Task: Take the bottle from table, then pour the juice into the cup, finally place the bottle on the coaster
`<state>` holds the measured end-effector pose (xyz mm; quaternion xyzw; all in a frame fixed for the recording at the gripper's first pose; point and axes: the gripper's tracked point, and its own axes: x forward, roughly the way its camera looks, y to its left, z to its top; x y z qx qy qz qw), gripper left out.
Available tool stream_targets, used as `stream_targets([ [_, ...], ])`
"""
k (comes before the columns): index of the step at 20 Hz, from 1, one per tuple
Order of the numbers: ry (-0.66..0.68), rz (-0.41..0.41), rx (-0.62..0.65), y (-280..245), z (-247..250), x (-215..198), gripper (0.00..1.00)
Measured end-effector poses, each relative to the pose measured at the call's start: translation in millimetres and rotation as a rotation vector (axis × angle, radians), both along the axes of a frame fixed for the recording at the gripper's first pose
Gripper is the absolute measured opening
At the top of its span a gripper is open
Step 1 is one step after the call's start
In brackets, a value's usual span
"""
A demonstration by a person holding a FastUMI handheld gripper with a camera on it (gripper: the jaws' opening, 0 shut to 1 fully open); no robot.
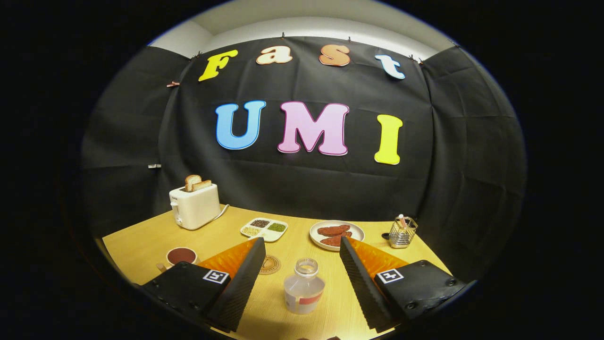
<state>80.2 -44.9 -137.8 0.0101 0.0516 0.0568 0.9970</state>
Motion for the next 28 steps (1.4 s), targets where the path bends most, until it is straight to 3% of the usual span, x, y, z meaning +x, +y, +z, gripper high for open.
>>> stream_targets([
  [12, 0.09, 0.023, 0.018, 1.1, -88.7, 18.5, 0.97],
  [23, 0.099, -0.011, -0.038, -3.3, -116.8, 26.8, 0.97],
  [28, 0.108, 0.012, 0.005, 4.0, -121.8, 23.4, 0.79],
])
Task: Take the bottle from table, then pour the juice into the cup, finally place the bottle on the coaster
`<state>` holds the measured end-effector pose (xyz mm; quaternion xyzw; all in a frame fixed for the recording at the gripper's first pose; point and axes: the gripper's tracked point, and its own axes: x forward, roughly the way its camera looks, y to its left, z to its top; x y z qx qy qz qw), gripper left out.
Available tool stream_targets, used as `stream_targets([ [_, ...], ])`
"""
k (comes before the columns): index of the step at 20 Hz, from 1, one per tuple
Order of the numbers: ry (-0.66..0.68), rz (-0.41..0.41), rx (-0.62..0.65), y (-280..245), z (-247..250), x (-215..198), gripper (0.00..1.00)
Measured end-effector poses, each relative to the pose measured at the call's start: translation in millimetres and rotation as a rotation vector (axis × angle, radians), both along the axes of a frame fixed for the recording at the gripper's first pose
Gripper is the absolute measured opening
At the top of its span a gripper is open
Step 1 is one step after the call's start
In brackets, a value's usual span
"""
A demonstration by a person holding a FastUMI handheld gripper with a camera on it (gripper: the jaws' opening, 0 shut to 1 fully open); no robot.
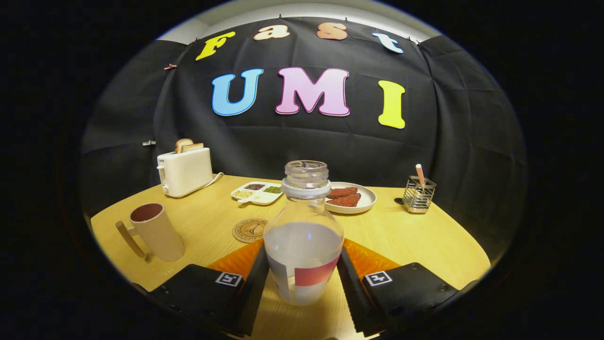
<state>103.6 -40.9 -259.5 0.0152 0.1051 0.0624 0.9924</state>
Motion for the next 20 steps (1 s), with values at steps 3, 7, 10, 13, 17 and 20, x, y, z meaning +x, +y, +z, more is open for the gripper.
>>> stream_targets([
  [3, 0.009, 0.006, -0.014, 0.4, 0.7, -0.8, 0.76],
  [7, 0.057, 0.027, -0.031, 1.8, -3.2, 0.4, 0.72],
  [10, 0.075, 0.048, -0.043, 3.0, 8.6, -1.0, 0.68],
  [13, 0.039, 0.059, -0.094, 2.5, 31.6, 3.4, 0.67],
  [17, -0.006, 0.111, -0.225, 18.5, 61.5, 13.3, 0.67],
  [20, -0.049, 0.144, -0.361, 33.8, 80.3, 18.2, 0.67],
])
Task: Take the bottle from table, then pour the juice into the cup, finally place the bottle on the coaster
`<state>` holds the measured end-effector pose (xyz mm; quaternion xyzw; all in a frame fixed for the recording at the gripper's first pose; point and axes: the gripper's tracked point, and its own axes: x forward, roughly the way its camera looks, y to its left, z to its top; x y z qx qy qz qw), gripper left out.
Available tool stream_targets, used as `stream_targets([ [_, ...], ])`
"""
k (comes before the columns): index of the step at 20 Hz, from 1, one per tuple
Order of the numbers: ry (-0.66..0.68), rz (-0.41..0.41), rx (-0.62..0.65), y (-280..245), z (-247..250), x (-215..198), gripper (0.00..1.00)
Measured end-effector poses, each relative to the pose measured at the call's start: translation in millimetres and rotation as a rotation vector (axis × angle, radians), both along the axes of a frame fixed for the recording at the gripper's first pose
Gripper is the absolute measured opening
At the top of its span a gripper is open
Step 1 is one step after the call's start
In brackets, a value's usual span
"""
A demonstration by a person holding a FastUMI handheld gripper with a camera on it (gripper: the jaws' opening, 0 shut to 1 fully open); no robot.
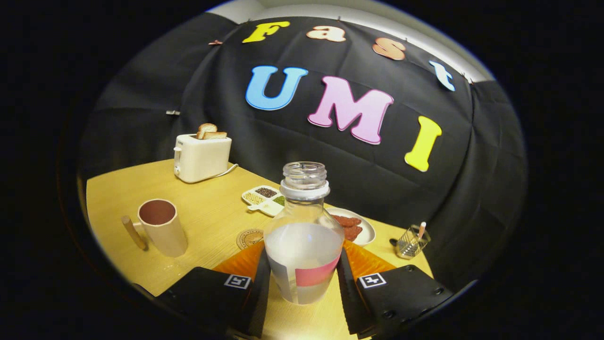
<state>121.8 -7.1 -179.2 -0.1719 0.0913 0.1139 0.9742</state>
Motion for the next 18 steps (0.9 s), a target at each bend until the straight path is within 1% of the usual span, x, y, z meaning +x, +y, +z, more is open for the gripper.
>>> stream_targets([
  [4, -0.047, 0.016, -0.2, 20.2, 13.9, 5.7, 0.67],
  [8, -0.014, 0.008, -0.357, 39.5, 9.1, 4.9, 0.68],
  [12, -0.078, 0.023, -0.509, 57.1, 18.5, 7.2, 0.67],
  [14, -0.096, 0.054, -0.565, 67.6, 13.9, 6.8, 0.67],
  [18, -0.134, 0.103, -0.716, 76.2, 9.6, 6.7, 0.67],
])
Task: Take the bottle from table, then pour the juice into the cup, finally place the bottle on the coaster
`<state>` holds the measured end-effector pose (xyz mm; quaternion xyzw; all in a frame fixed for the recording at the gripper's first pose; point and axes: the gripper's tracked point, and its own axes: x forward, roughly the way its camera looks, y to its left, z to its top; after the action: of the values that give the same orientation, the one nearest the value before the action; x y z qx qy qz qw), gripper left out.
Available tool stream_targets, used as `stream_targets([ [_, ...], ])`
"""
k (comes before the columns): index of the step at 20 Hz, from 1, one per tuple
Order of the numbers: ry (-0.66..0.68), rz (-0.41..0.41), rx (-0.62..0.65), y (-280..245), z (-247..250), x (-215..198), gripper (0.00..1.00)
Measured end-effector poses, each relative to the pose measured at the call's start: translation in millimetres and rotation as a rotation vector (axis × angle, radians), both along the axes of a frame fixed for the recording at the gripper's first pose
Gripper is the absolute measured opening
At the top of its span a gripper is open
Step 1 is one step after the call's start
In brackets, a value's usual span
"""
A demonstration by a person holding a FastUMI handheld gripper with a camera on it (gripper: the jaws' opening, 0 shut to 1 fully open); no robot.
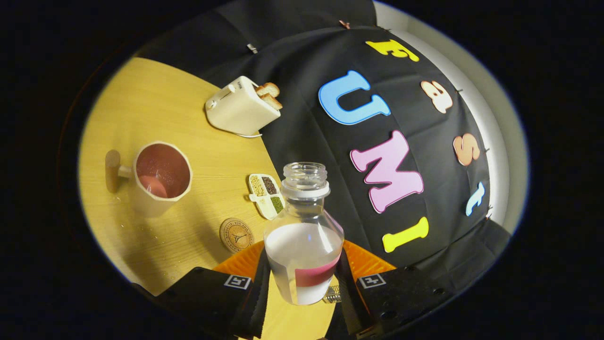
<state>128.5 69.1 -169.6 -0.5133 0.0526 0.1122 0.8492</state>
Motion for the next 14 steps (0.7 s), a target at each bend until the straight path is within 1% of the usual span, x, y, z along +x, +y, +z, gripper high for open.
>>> stream_targets([
  [5, -0.015, 0.048, -0.109, 9.0, -5.6, 0.9, 0.67],
  [10, -0.046, 0.108, -0.247, 15.7, -9.4, 3.8, 0.67],
  [14, -0.084, 0.179, -0.343, 27.2, -7.5, 5.7, 0.67],
])
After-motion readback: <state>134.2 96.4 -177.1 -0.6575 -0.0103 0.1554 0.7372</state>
